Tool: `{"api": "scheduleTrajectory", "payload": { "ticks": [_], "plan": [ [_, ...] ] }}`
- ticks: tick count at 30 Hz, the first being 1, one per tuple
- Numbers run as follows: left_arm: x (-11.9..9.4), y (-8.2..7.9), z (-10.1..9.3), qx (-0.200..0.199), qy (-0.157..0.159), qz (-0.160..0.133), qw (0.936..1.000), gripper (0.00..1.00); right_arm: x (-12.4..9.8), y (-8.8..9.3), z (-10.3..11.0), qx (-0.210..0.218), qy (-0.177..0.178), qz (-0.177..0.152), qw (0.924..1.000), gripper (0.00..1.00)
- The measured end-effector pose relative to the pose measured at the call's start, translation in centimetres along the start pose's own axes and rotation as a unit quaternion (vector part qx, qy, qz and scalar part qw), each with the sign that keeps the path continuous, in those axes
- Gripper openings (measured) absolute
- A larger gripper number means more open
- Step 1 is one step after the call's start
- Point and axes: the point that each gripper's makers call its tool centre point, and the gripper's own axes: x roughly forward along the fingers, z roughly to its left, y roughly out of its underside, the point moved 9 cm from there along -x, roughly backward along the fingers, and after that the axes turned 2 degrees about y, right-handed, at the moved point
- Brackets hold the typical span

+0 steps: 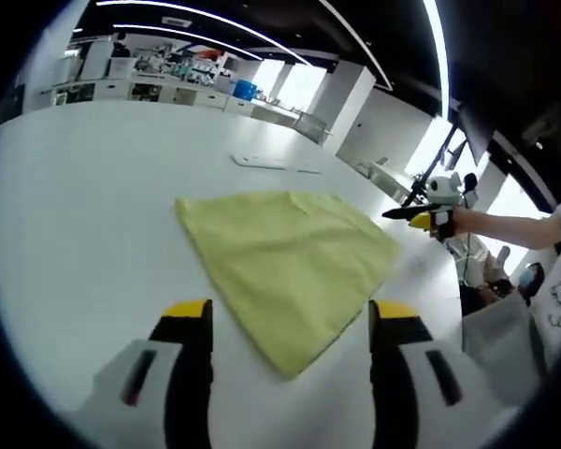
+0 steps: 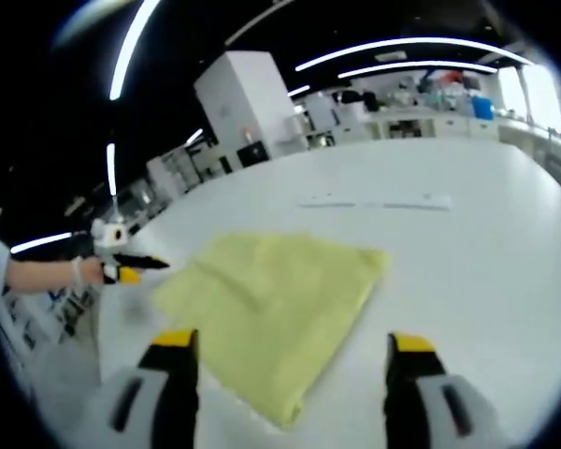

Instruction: Fold the garment on the visible template until the final outline fits inside the template.

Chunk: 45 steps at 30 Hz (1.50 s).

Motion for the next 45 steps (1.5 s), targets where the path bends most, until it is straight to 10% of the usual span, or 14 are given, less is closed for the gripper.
{"api": "scheduleTrajectory", "payload": {
  "ticks": [21, 32, 45],
  "plan": [
    [-1.5, 4.0, -1.7, -0.035, -0.012, 0.004, 0.9993, 0.29, -0.7, 5.4, 0.9, 0.034, -0.016, 0.037, 0.9986, 0.37],
    [-0.6, 4.3, -0.5, 0.012, -0.036, 0.030, 0.9988, 0.04, -0.8, 5.3, 0.9, 0.047, -0.019, 0.031, 0.9983, 0.21],
    [-1.9, 4.1, 0.2, 0.021, -0.053, 0.019, 0.9982, 0.00, -2.0, 5.4, 0.1, 0.060, -0.014, 0.028, 0.9977, 0.00]
  ]
}}
